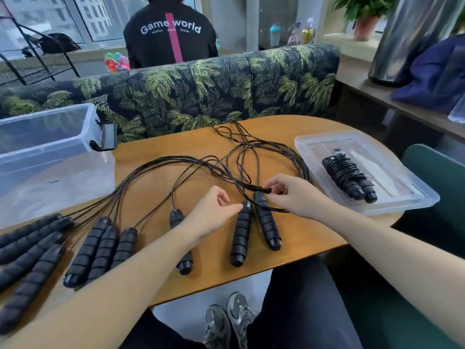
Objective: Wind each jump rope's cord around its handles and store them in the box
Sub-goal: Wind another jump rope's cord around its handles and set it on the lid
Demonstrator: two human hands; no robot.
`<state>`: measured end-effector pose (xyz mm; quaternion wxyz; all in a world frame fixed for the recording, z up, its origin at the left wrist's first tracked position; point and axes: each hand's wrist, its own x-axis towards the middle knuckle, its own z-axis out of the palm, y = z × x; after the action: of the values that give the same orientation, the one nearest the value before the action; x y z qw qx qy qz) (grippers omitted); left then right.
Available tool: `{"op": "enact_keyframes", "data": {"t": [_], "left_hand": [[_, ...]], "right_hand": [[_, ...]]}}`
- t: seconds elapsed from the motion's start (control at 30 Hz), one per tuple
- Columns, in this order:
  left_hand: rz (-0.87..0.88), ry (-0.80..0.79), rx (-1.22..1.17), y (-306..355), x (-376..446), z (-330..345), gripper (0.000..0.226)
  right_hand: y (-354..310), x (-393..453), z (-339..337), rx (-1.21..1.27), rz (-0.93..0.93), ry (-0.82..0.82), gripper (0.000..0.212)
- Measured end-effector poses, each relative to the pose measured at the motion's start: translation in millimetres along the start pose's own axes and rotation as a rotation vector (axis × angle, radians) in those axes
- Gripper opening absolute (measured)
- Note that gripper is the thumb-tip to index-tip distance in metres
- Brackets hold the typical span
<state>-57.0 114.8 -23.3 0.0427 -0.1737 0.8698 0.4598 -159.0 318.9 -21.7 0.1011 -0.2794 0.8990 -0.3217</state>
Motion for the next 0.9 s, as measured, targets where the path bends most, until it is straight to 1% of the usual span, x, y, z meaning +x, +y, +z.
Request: {"op": "enact_keyframes", "data": {"t": [0.1,0.2,0.27,0.37,0.43,0.5,0.57,0.63,0.67,0.77,0.8,0.9], "left_hand": [[-0.052,-0.099,0.092,-5.3,-1.4,4.3,0.041],[-0.084,-0.197,0.147,-0.4,0.0,12.2,0.056],[-0.07,-0.22,0.204,2.3,3.3,16.8,0.062],[-0.023,-0.175,0.27,1.5,9.5,17.0,0.065],[-0.024,-0.153,0.237,-1.3,12.3,13.4,0.062],[-0.029,-0.098,0.224,-5.3,14.2,8.5,0.057],[-0.057,-0.051,0.201,-10.1,15.1,2.8,0.052],[-0.081,-0.036,0.158,-14.2,14.4,-0.9,0.049],[-0.086,-0.035,0.143,-15.4,13.6,-1.6,0.049],[-0.106,-0.043,0.051,-18.5,12.4,-1.8,0.05],[-0.117,-0.049,0.007,-19.2,12.1,-1.5,0.051],[-0.161,-0.092,-0.194,-16.5,10.2,0.3,0.052]], "right_hand": [[-4.9,1.5,10.9,-0.034,0.0,-0.066,0.032],[-5.4,5.6,17.8,-0.122,0.01,-0.109,0.046],[-4.3,7.6,19.9,-0.16,0.015,-0.059,0.047],[-5.1,8.8,22.3,-0.215,-0.029,0.046,0.038],[-8.7,10.9,26.7,-0.199,-0.062,0.076,0.03],[-14.6,13.7,30.6,-0.208,-0.077,0.094,0.026],[-21.6,16.3,33.6,-0.301,-0.075,0.098,0.018],[-25.7,16.4,35.7,-0.458,-0.069,0.095,0.011],[-27.1,14.7,35.5,-0.522,-0.063,0.096,0.013],[-28.6,11.0,35.1,-0.66,-0.023,0.074,0.036],[-29.4,9.2,35.1,-0.687,-0.008,0.057,0.04],[-27.8,7.3,34.4,-0.634,0.056,0.021,0.042]]}}
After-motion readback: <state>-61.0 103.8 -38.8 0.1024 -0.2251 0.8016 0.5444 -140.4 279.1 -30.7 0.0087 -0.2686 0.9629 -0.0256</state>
